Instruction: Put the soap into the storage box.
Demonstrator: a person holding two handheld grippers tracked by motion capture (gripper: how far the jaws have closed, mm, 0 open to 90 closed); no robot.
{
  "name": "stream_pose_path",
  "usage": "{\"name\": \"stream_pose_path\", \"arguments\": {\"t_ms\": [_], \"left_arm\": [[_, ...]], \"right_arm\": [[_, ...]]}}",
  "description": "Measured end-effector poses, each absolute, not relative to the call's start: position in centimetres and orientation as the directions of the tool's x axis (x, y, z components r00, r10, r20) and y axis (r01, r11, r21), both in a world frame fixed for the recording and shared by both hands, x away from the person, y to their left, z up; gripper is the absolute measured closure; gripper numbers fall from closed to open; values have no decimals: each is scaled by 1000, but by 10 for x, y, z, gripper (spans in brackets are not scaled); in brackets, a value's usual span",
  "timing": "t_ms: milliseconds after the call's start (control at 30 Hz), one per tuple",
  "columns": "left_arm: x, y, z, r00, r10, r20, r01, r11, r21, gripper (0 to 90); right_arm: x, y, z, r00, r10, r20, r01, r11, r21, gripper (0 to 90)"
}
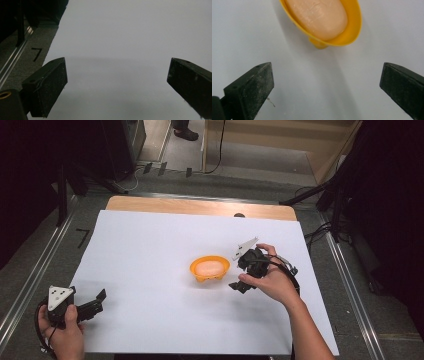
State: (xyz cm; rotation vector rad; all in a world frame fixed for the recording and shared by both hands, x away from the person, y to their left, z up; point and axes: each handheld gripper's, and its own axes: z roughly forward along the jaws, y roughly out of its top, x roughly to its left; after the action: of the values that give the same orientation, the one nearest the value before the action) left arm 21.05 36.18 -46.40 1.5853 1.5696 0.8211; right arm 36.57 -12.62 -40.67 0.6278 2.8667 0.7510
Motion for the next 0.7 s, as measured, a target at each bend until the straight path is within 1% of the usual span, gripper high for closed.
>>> {"name": "stream_pose_path", "arguments": {"t_ms": [33,167,200,333,400,500,700], "left_arm": [[211,362,-464,44,997,-60,520,29,854,34],[211,362,-464,44,997,-60,520,29,854,34],[210,362,-464,43,997,-60,520,28,854,34],[211,362,-464,45,997,-59,520,27,854,34],[211,362,-464,45,997,-59,520,27,854,34],[210,362,-464,45,997,-58,520,27,854,34],[211,361,-464,44,997,-58,518,27,855,34]], "right_arm": [[360,-129,-410,-894,448,-30,374,780,501,0],[355,-134,-414,-885,465,-21,389,764,514,0],[354,-136,-416,-884,467,-3,398,757,519,0],[350,-139,-419,-879,477,-4,406,754,516,0],[346,-145,-421,-871,491,8,417,731,540,0],[342,-152,-426,-863,504,5,423,718,552,0],[332,-169,-436,-840,542,37,459,671,582,0]]}}
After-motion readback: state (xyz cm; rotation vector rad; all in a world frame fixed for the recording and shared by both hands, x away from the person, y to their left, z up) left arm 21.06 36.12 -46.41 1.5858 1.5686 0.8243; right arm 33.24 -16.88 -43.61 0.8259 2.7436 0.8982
